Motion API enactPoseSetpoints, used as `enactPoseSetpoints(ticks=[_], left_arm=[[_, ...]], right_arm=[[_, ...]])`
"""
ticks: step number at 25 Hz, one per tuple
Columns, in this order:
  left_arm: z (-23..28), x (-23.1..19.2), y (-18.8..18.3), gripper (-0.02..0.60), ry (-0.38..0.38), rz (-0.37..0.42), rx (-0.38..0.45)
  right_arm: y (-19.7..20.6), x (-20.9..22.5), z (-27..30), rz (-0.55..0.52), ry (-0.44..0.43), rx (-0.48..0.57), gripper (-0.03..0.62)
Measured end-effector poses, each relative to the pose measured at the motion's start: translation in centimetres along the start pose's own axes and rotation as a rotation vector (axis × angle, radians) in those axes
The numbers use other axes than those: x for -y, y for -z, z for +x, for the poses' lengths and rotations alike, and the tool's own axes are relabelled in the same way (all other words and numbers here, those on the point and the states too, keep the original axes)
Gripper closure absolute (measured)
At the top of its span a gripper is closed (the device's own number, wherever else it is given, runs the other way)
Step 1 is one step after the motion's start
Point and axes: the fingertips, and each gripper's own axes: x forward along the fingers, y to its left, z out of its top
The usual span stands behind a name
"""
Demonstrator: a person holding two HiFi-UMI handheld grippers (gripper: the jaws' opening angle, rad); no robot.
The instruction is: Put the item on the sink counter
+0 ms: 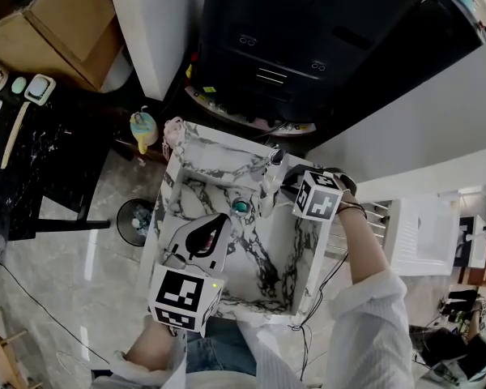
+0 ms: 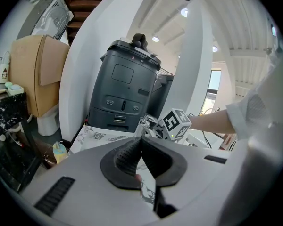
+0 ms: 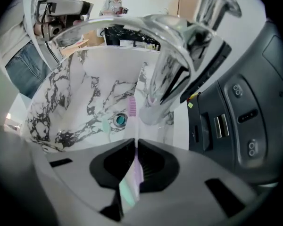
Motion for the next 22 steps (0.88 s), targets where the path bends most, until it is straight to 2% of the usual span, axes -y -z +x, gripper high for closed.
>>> enactPoseSetpoints(ticks=[9, 22], left_arm=[[-0.6, 1.2, -1.3, 0.566, 0.026, 0.018, 0.034], [-4.7, 3.7, -1.3, 0.566, 0.056, 0.046, 0.084]], right_arm=[[-1.2, -1.3, -3.1, -0.084, 0.045, -0.011, 0.565], [-4.2, -8.3, -5.8, -0.014, 0.087, 0.075, 0.565]])
